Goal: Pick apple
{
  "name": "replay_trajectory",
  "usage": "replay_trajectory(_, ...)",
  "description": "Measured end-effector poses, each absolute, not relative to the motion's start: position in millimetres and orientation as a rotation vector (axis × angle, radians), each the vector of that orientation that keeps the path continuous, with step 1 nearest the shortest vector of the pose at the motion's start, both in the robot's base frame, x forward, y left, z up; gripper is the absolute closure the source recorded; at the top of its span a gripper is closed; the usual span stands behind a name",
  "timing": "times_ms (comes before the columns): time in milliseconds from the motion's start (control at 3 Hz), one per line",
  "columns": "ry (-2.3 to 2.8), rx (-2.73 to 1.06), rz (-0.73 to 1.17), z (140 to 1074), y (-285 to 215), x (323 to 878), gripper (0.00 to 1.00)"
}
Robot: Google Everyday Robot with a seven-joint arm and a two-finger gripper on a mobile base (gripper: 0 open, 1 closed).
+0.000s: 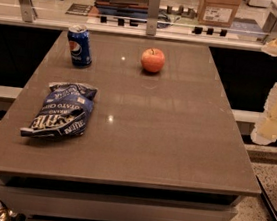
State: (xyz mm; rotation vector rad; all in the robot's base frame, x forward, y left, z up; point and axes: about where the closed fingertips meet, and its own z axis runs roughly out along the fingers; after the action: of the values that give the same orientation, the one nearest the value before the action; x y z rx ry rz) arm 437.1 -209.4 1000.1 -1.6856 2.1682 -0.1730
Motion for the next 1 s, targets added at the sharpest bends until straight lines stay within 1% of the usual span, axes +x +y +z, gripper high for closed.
replay_trajectory(333,2.168,-1.685,-0.173,1000,-209,437,0.00)
replay_trajectory(667,2.154,-1.626,-0.153,998,-214,449,0.00)
replay_trajectory(1000,2.141,-1.480,-0.089,992,-223,466,0.00)
